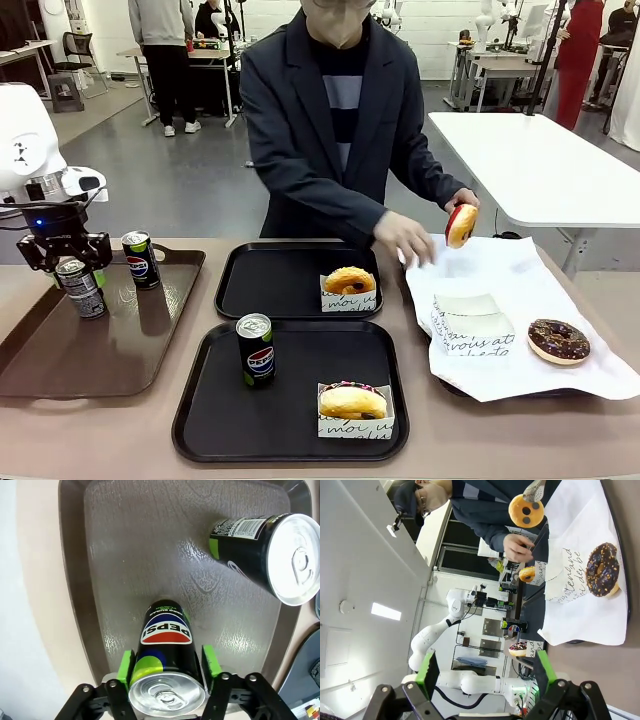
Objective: Set up donuts and drinks on trays.
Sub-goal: Pick up one Pepsi coke from the Handle tray and place it on the Flat Tray without a Pepsi coke.
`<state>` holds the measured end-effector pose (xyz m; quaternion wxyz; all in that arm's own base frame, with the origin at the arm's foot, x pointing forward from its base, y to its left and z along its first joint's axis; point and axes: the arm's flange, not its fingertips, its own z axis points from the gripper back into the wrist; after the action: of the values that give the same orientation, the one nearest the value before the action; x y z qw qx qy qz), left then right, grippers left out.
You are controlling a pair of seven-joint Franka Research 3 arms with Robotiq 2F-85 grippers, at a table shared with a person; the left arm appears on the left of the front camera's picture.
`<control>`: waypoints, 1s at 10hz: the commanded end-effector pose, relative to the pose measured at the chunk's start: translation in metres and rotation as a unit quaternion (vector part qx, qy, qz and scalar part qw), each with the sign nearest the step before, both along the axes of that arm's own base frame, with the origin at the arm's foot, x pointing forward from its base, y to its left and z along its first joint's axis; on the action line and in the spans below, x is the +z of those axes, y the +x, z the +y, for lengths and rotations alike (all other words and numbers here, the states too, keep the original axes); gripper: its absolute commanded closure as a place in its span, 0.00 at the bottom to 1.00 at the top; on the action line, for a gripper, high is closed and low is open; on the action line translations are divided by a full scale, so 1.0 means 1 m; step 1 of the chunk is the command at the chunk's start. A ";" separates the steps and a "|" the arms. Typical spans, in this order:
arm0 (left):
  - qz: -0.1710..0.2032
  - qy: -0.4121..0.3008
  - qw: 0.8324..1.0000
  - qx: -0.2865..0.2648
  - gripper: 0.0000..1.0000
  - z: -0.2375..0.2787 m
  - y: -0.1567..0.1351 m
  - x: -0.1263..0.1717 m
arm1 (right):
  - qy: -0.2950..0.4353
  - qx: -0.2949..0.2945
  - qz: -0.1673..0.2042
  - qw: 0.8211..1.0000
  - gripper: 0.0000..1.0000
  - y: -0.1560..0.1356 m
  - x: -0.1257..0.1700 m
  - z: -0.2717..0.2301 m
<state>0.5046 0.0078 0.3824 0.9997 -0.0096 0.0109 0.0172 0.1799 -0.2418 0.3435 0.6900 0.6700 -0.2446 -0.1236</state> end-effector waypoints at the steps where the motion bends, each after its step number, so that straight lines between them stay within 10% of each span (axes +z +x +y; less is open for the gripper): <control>1: -0.008 -0.016 1.000 -0.007 1.00 0.005 -0.003 -0.001 | 0.005 -0.007 -0.014 1.000 0.00 0.003 0.000 0.002; 5: -0.007 -0.021 1.000 -0.019 0.96 0.007 -0.014 0.019 | 0.005 -0.007 -0.014 1.000 0.00 0.003 0.000 0.002; 10: -0.049 0.027 0.997 -0.062 0.96 -0.007 -0.143 0.136 | 0.005 -0.007 -0.014 1.000 0.00 0.003 0.000 0.002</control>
<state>0.3753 0.0033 0.5171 0.9992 0.0096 -0.0191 -0.0338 0.1802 -0.2415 0.3435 0.6902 0.6700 -0.2439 -0.1233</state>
